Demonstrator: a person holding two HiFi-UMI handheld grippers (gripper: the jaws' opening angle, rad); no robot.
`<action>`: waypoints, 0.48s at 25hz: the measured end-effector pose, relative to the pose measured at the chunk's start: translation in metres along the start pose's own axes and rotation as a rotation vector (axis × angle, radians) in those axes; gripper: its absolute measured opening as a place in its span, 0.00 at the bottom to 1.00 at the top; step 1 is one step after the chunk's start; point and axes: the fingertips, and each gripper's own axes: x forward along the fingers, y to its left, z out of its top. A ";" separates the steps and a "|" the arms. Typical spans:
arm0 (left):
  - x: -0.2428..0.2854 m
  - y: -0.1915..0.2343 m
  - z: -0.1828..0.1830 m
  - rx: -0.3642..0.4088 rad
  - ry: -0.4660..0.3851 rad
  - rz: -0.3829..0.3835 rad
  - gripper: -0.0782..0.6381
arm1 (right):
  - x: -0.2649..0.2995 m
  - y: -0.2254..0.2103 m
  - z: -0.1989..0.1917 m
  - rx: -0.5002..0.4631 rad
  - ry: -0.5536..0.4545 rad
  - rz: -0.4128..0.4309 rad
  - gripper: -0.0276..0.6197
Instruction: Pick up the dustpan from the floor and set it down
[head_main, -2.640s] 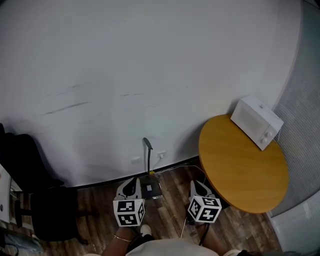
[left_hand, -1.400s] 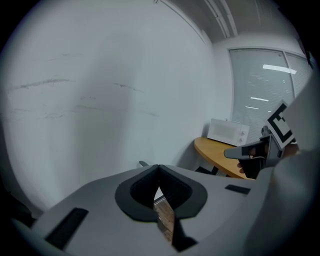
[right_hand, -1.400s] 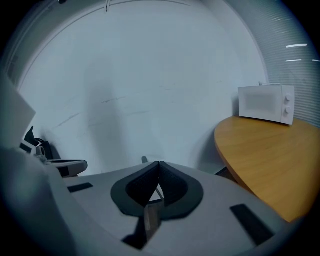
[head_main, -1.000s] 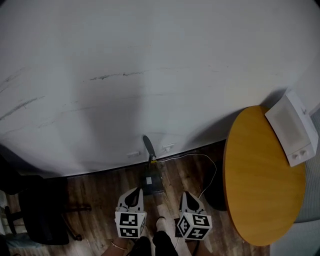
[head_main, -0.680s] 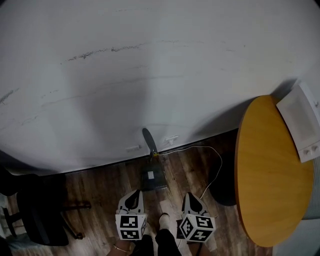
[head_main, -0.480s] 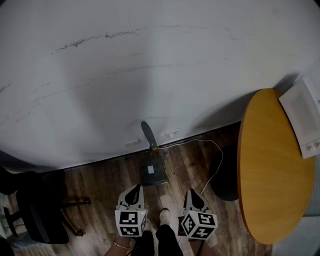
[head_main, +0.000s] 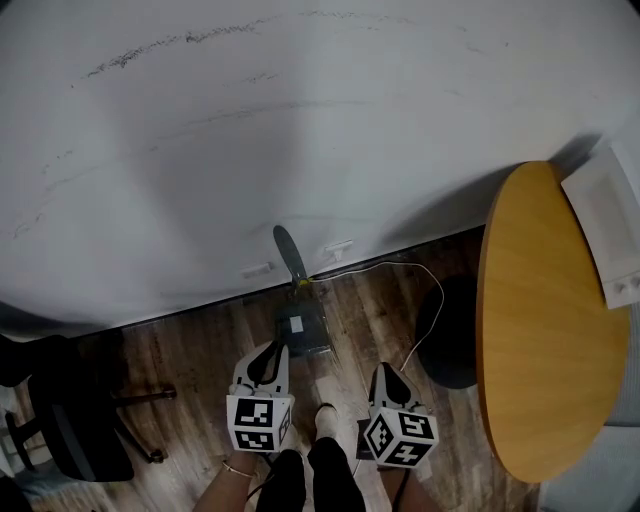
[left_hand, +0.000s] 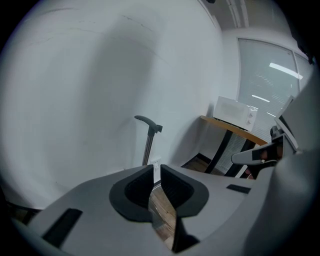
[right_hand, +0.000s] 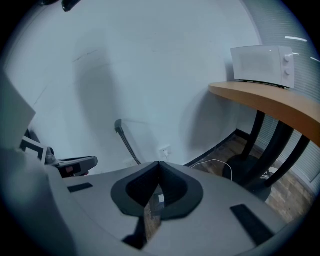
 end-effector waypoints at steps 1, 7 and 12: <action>0.004 0.001 0.000 0.004 0.002 -0.002 0.17 | 0.001 -0.001 0.000 0.002 0.000 -0.001 0.09; 0.024 0.002 0.004 0.033 0.010 -0.018 0.27 | 0.006 -0.007 0.002 0.009 0.009 -0.005 0.09; 0.048 0.006 0.002 0.040 0.018 -0.026 0.35 | 0.011 -0.013 0.001 0.024 0.021 -0.014 0.09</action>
